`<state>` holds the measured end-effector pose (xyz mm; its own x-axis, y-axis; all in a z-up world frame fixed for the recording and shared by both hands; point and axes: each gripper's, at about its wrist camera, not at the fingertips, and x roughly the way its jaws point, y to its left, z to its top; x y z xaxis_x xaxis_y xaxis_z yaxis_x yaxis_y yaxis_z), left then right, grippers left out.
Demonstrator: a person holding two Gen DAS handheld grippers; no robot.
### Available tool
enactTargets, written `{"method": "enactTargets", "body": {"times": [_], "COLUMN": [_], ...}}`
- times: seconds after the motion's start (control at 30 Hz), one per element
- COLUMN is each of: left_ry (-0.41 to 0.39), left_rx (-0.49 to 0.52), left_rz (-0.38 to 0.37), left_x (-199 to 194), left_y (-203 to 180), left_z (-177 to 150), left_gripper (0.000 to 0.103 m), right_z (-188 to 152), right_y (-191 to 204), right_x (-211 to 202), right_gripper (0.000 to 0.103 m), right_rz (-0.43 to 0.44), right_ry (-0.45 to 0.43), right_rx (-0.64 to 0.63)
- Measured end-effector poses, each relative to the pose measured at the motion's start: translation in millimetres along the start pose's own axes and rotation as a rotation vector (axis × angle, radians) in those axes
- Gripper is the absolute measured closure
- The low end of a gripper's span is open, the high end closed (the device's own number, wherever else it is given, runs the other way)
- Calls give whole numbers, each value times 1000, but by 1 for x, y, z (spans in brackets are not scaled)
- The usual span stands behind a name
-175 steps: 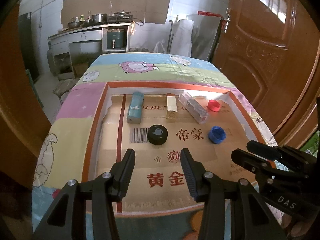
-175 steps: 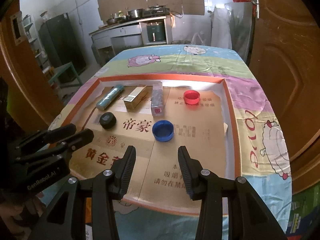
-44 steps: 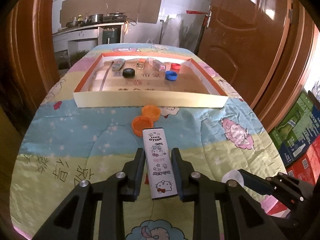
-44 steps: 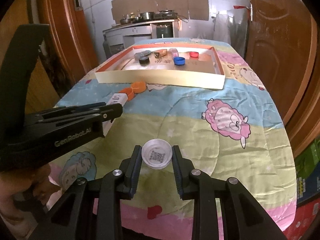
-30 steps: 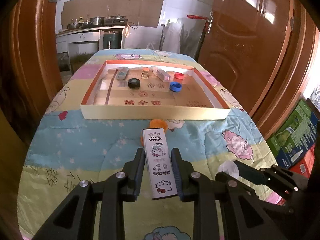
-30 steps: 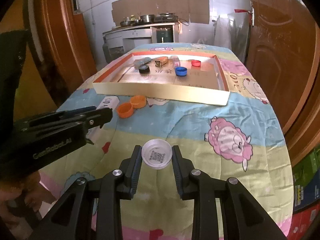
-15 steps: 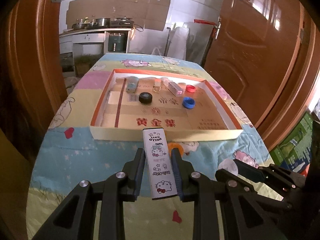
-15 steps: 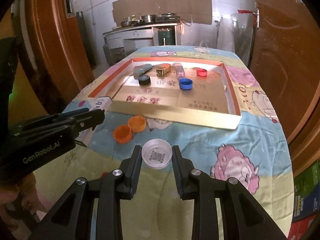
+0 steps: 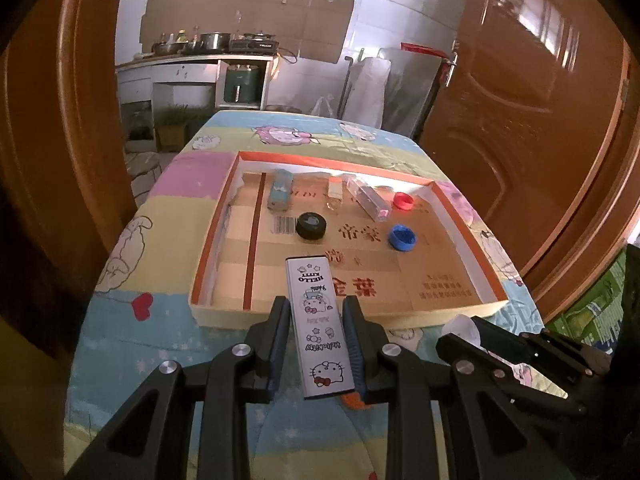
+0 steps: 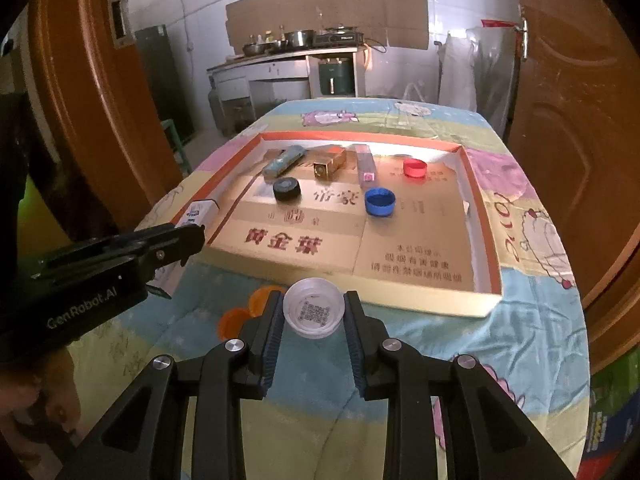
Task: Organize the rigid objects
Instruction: 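Carry the white box and white cap over the tray with both grippers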
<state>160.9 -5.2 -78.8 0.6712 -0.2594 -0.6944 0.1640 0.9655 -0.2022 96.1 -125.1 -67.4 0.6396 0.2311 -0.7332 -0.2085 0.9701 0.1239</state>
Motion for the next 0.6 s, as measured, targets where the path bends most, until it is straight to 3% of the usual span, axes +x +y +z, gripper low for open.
{"method": "enactTargets", "body": {"times": [0.6], "left_ry": [7], "left_rx": [-19], "left_rz": [24], "left_x": [32], "left_y": [9], "left_z": [32], "left_gripper": [75], "right_z": [47], "right_y": [-8], "right_x": [33], "right_gripper": [72], "right_rz": [13], "right_ry": [-5], "right_rx": [-11]}}
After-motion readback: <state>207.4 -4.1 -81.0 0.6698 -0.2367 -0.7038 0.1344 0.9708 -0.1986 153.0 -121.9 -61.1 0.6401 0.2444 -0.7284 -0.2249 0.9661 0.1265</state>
